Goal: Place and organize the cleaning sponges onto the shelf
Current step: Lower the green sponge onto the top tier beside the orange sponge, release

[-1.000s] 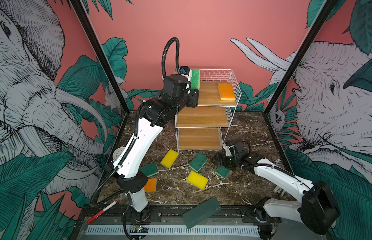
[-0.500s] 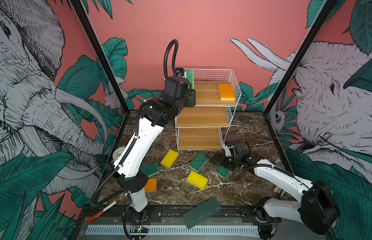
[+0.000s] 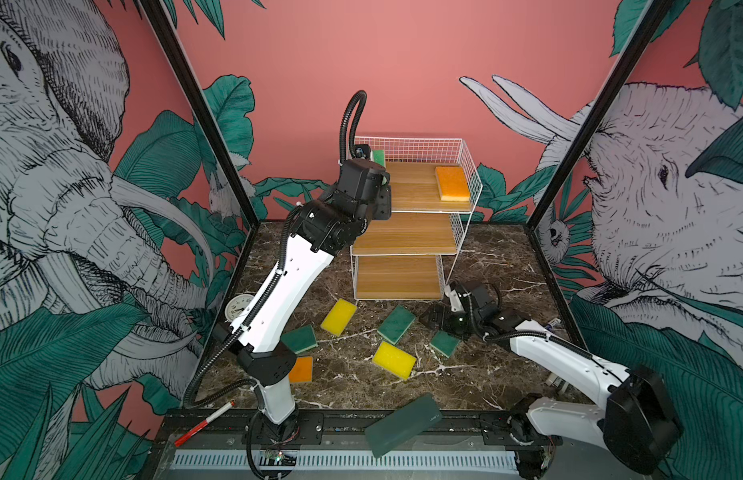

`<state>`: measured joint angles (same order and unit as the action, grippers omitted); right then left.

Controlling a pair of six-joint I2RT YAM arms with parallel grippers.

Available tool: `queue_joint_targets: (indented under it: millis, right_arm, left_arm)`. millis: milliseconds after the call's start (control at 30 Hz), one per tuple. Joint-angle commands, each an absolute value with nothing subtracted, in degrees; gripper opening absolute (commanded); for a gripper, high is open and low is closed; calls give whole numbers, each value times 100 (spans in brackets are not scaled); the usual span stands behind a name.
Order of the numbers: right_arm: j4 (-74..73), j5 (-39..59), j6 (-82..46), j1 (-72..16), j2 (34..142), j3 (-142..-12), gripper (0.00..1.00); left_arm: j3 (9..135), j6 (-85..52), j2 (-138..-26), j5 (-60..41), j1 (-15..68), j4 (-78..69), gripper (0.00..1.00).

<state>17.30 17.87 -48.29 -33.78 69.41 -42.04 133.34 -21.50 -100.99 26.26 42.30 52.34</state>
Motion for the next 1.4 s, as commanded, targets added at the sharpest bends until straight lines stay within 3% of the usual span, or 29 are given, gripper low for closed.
queue_joint_targets:
  millis: [0,633,1367]
  right_arm:
    - [1618,1826,-4878,-3418,6825,-4107,93]
    - [1455,1907,-4922,-3419,6791,-4034,93]
    - [1652,1812,-4931,-3420,6469,-4009,93]
  left_arm:
    - [13307,-2271,-10068,2837,4286,5167,63]
    - [13316,-2492,-10214,3206,4380,5484,75]
    - [13311,-2715,-10258,3412,4386,5572,83]
